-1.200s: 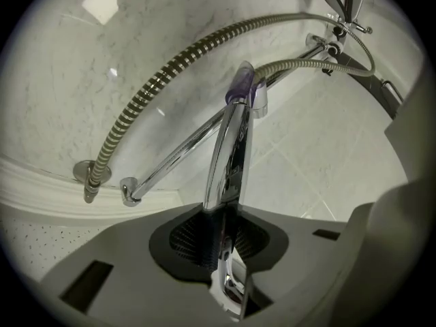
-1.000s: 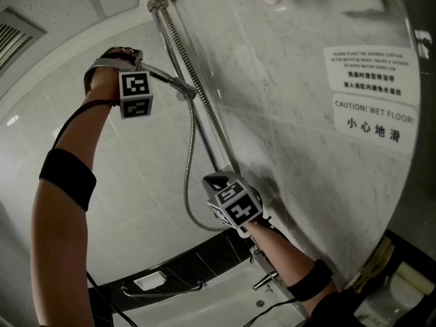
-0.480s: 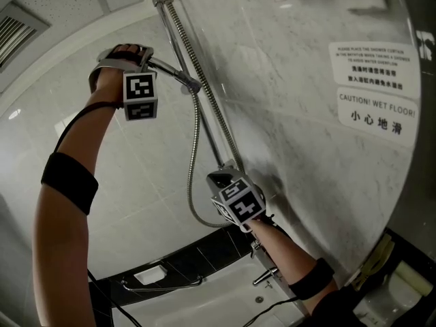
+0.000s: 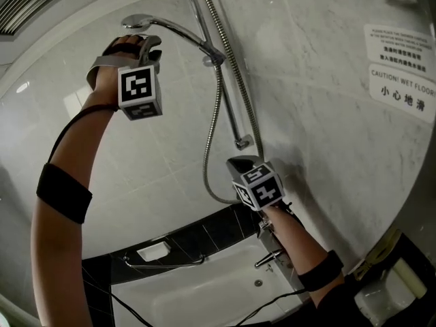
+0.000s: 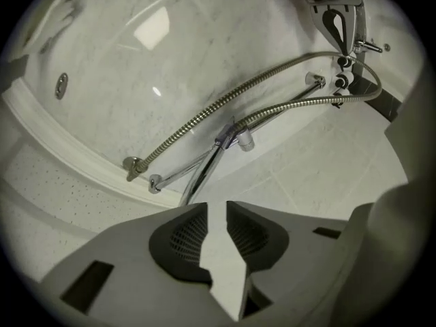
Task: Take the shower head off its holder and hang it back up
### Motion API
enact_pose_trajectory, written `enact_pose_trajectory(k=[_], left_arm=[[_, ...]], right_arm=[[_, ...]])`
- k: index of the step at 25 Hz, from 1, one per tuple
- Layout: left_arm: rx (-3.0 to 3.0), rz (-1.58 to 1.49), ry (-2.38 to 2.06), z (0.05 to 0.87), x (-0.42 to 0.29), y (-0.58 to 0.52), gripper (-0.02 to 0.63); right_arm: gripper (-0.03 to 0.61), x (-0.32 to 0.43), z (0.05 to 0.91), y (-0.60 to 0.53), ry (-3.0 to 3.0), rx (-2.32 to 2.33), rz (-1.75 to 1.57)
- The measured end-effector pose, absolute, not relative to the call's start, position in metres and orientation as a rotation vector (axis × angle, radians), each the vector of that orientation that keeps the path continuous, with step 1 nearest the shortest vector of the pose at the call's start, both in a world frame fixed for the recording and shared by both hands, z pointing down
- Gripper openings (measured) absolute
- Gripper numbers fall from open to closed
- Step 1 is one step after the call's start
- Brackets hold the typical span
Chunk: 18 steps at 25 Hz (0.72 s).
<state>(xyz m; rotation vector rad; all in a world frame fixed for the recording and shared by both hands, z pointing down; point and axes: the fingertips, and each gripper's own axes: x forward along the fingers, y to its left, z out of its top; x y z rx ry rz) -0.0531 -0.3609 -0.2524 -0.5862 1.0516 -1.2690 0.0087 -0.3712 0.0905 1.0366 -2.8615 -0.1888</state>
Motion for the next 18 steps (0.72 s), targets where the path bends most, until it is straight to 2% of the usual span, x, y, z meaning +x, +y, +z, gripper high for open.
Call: enact_pose_trajectory(k=[1, 2, 11, 18], left_arm=[[-0.608, -1.253, 1.067, -0.244, -0.061, -0.354, 0.042], [-0.638, -1.243, 1.085, -0.235, -0.070, -0.347, 0.002], [-1.128, -1.134, 1.369, -0.120, -0.174, -0.287, 0.002], [-1.558, -0.890, 1.765, 0.004, -0.249, -0.214, 0.002]], right_arm=[[0.023, 0.008, 0.096, -0.369, -2.857, 1.036, -0.175], [0.023, 0.007, 0.101, -0.368, -2.854, 1.036, -0.160], [0.023, -0.009, 0.140, -0.342, -2.835, 1.025, -0.099], [0.023, -0.026, 0.201, -0.306, -2.800, 0.953, -0.031]])
